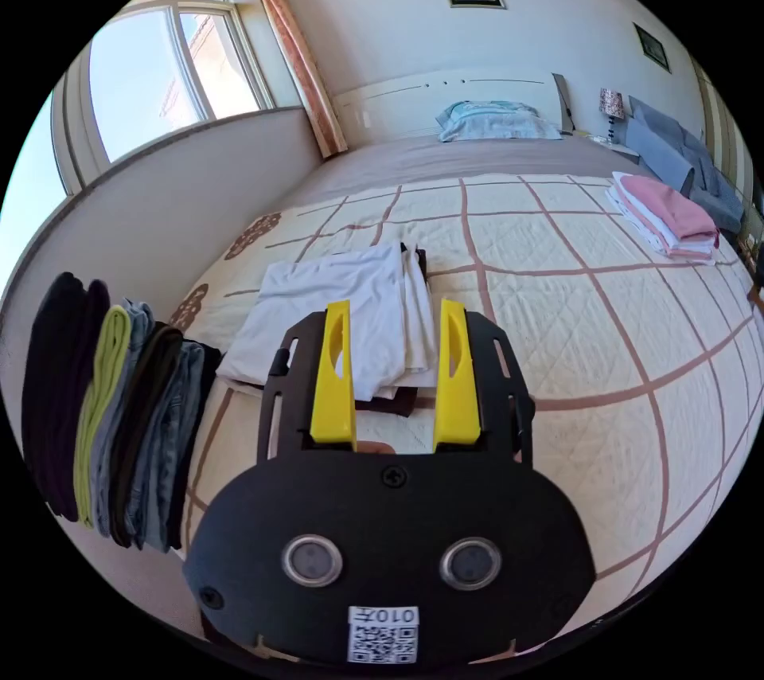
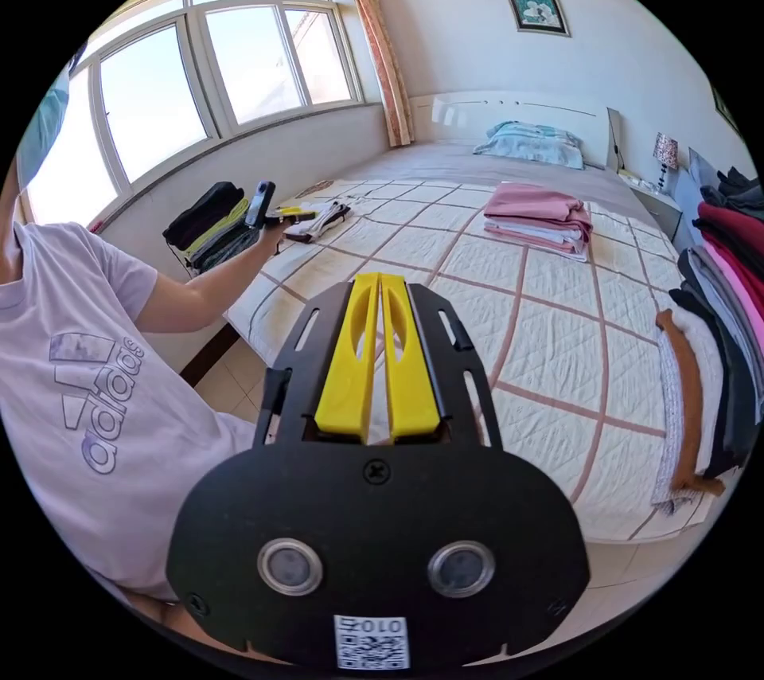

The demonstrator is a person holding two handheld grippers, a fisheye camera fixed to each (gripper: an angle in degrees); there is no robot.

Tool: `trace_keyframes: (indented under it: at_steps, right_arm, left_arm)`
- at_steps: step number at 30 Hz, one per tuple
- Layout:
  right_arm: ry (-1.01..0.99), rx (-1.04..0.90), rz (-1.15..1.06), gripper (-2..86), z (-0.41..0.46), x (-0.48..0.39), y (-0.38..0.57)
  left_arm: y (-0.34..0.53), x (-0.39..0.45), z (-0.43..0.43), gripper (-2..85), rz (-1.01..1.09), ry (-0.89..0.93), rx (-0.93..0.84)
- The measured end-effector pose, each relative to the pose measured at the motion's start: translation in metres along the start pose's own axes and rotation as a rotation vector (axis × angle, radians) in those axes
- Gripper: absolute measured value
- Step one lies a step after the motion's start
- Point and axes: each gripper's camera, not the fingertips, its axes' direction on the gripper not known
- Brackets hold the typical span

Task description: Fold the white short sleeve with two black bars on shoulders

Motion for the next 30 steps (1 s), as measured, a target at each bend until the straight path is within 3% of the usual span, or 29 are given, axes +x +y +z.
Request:
trace_keyframes:
  at_steps: [4,7,10,13,15,19,22,27,30]
  right_arm:
    - [0.043,-0.032,0.028,2.4,-0.010,-0.006,0.004]
    - [0.084,-0.033,0.042,2.4,-0.025,-0.005,0.004]
    - [0.101,-0.021,0.062,2.5,-0.037,0.002,0.002]
    - [0.075,-0.003,0.092,2.7,-0.042,0.012,-0.002]
    - [0.069,-0.005,0.090,2.8,-0.043,0.016,-0.009]
    - [0.078,-0.010,0.064,2.8,-0.049,0.018,-0.018]
    - [0.080,-0.022,0.051,2.8,-0.053,0.024,-0.016]
    - [0.044,-0.024,0.098,2.8,-0.056,0.045,-0.007]
    - [0.027,-0.008,0.100,2.8,-0.065,0.051,-0.005]
  left_arm:
    - [-0.030,-0.039,0.055,12.5,-0.130,0.297,-0.121]
    - [-0.048,-0.055,0.068,12.2,-0.175,0.223,-0.136]
    - [-0.059,-0.047,0.095,12.2,-0.080,0.170,-0.248]
    - [-0.060,-0.044,0.093,11.4,-0.049,0.088,-0.244]
    - [-0.055,-0.060,0.092,10.5,-0.117,0.134,-0.210]
    - [-0.025,-0.132,0.097,7.9,-0.416,0.484,-0.134]
    - [-0.009,-0.160,0.101,6.3,-0.433,0.621,-0.116]
    - [0.000,-0.174,0.089,3.8,-0.420,0.603,-0.125]
    - [0.002,-0.174,0.064,2.7,-0.467,0.611,-0.033]
